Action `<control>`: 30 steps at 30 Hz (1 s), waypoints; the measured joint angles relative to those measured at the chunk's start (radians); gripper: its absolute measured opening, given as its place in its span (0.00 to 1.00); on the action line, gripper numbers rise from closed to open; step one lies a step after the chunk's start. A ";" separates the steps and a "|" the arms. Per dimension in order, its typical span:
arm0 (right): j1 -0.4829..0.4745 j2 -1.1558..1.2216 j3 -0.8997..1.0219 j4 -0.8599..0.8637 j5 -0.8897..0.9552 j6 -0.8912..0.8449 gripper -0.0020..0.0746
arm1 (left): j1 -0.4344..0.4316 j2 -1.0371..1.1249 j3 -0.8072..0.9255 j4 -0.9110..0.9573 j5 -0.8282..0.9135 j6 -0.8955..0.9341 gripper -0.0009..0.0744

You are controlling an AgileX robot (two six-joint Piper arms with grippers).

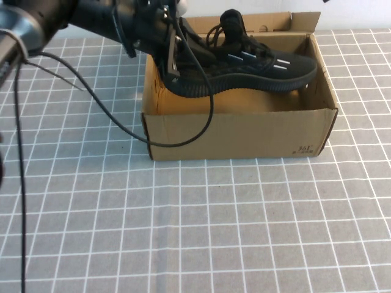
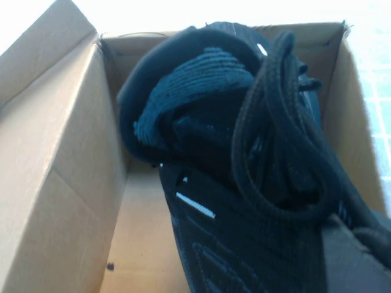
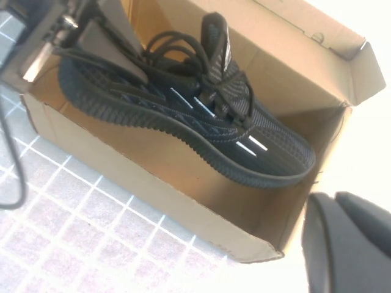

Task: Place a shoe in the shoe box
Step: Place the shoe in the shoe box

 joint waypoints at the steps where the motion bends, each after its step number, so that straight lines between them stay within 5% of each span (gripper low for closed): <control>1: 0.000 0.000 0.000 -0.002 0.000 0.000 0.01 | 0.000 0.025 -0.027 -0.002 0.007 0.000 0.04; 30: 0.000 0.000 0.000 0.044 0.000 0.004 0.01 | 0.000 0.254 -0.124 -0.010 -0.168 0.202 0.04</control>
